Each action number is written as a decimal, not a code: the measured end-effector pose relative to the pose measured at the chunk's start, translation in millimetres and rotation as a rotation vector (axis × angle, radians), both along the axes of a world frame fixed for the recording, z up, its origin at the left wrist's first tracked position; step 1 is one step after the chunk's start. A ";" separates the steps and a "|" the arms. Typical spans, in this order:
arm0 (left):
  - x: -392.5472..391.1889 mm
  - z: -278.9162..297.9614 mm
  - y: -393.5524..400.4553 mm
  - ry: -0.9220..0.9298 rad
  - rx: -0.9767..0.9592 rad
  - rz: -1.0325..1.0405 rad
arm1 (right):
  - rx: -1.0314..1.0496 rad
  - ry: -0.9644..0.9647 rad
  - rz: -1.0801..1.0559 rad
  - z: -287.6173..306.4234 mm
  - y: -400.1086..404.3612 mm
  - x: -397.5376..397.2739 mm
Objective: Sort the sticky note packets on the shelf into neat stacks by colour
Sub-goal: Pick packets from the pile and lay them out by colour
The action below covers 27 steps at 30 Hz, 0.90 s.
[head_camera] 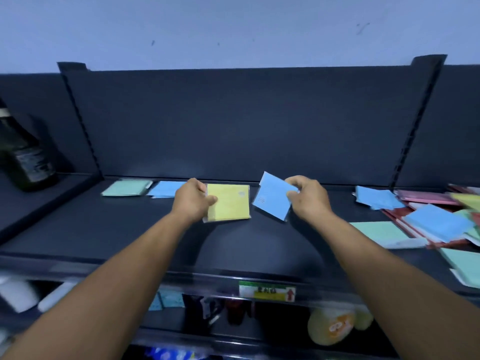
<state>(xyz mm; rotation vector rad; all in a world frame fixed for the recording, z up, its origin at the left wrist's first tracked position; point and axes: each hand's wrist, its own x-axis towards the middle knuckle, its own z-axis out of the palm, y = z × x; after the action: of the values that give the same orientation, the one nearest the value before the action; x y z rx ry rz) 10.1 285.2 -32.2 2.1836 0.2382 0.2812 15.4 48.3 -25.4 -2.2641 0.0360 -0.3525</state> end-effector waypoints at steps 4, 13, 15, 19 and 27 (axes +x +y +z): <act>23.5 -2.3 33.4 -0.029 0.046 -0.022 | 0.020 -0.013 -0.020 -3.9 47.3 21.0; 88.4 -18.5 66.5 -0.023 0.203 -0.130 | 0.008 -0.022 -0.098 -14.2 98.2 55.5; 101.9 -22.4 63.6 -0.019 0.213 -0.142 | 0.014 -0.012 -0.102 -17.5 100.6 62.5; 124.8 -27.1 57.1 -0.007 0.215 -0.159 | 0.040 0.013 -0.098 -20.4 102.5 81.2; 146.6 -29.1 54.5 -0.039 0.267 -0.154 | 0.091 0.072 -0.026 -21.1 108.1 111.6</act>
<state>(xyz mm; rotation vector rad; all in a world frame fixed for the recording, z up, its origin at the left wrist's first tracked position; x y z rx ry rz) 156.6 339.7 -61.3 2.4422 0.0099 0.2813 127.0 156.4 -46.5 -2.1876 0.1164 -0.2767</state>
